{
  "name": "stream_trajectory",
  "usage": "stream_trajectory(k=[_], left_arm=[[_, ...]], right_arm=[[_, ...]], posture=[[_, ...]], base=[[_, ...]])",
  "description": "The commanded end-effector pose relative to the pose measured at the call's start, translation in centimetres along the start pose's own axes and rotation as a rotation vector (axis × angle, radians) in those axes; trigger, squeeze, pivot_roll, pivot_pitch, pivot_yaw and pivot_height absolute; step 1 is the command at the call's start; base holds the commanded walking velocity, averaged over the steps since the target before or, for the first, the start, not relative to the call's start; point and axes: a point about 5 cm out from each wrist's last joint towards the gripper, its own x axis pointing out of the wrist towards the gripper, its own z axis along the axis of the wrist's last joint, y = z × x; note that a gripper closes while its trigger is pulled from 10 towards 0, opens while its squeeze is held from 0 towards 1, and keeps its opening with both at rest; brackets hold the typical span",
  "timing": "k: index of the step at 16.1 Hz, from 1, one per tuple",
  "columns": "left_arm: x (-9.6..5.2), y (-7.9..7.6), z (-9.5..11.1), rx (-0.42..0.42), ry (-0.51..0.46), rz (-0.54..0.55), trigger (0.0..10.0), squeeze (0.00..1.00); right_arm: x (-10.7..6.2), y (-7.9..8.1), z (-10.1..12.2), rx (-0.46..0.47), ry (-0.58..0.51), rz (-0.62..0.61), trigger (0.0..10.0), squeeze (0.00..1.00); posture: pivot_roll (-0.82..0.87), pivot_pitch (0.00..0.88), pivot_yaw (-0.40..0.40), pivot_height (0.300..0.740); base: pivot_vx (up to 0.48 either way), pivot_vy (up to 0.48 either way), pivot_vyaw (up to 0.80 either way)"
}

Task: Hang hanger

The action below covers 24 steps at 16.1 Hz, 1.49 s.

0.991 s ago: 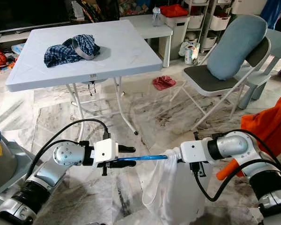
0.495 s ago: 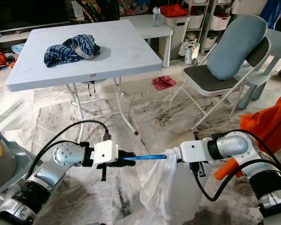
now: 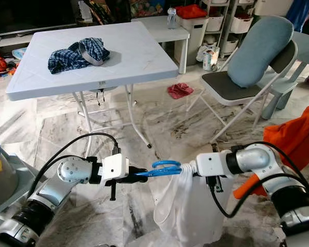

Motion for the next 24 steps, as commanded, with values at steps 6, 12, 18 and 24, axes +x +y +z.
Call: stream_trajectory(k=[6, 12, 18, 24], left_arm=[[-0.4, -0.9, -0.9, -0.08, -0.014, 0.068, 0.0, 0.0], [-0.7, -0.6, -1.4, -0.193, -0.071, 0.243, 0.0, 0.0], [-1.0, -0.4, -1.9, -0.263, -0.087, 0.325, 0.0, 0.0], [-1.0, 0.4, -1.7, -0.273, -0.089, 0.382, 0.0, 0.0]], right_arm=[[-1.5, -4.1, -0.2, 0.015, 0.122, -0.235, 10.0, 1.0], [-1.6, -5.4, -0.9, 0.03, 0.222, -0.337, 10.0, 1.0], [-2.7, -6.8, -1.7, 0.097, 0.299, -0.517, 10.0, 1.0], [-2.7, -4.3, -2.6, 0.274, 0.22, -0.265, 10.0, 1.0]], posture=[[-0.15, 0.0, -0.024, 0.74], [-0.15, 0.0, -0.032, 0.74], [-0.15, 0.0, -0.022, 0.74], [-0.15, 0.0, -0.011, 0.74]], base=[[0.0, 0.0, 0.0], [0.0, 0.0, 0.0], [0.0, 0.0, 0.0], [0.0, 0.0, 0.0]])
